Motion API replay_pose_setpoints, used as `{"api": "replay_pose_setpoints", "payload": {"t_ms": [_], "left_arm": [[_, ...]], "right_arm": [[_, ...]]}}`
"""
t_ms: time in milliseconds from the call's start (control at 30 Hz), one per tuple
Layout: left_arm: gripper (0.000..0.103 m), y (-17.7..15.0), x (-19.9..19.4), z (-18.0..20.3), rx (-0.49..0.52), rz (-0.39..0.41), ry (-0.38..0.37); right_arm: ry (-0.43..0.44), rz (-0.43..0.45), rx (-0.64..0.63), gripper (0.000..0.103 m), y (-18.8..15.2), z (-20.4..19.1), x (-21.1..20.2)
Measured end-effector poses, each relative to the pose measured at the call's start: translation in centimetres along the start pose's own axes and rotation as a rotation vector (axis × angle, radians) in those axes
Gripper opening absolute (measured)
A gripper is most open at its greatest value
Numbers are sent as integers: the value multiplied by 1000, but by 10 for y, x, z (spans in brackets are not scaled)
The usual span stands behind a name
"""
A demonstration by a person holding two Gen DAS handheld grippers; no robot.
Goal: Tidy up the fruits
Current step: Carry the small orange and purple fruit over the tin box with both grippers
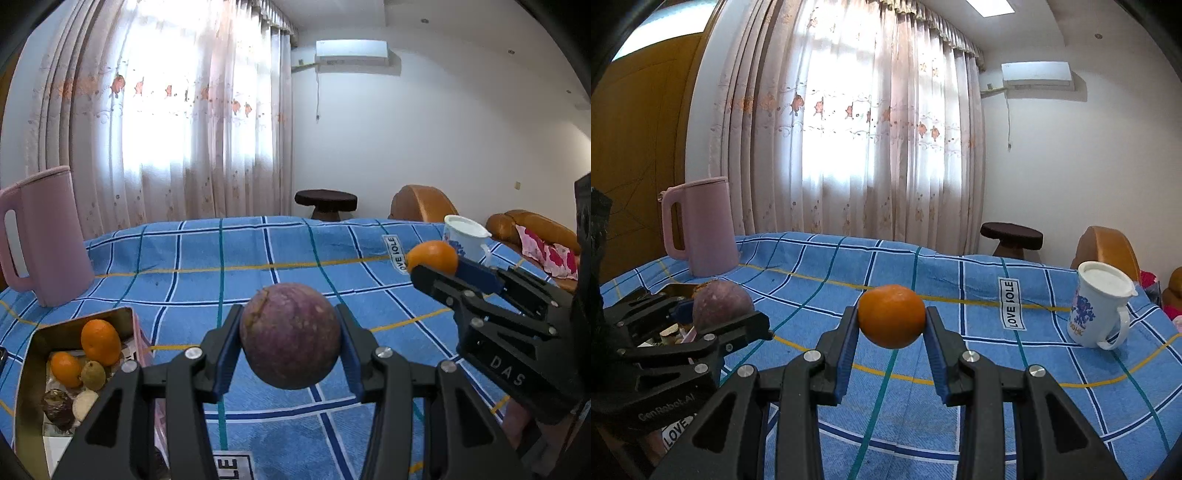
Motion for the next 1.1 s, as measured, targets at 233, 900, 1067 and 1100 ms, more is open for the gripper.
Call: {"api": "replay_pose_setpoints", "payload": {"t_ms": [233,900,1067,1100], "left_arm": [[50,3,-7,2,12,30,-4],[50,2,-19,-1,10,31,-33],[50,1,-26,-10,-2,31,-31],[50,1,-27,-12,-4,28,-31]], "right_arm": [[0,24,-4,37,3,-5,-8],[6,25,23,37,2,-11,-21],[32,18,30,37,1,-22,-21],[36,19,29,37,2,-26,-22]]}}
Point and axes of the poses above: each gripper's, at about its wrist camera, not at the fingertips, and x roughly the way its jaws point, z to its right, y to its top, the point moved 8 cm from there along x, roughly the way its jaws point, and after that the axes turned 14 degrees about z, right-handed, at the moved point
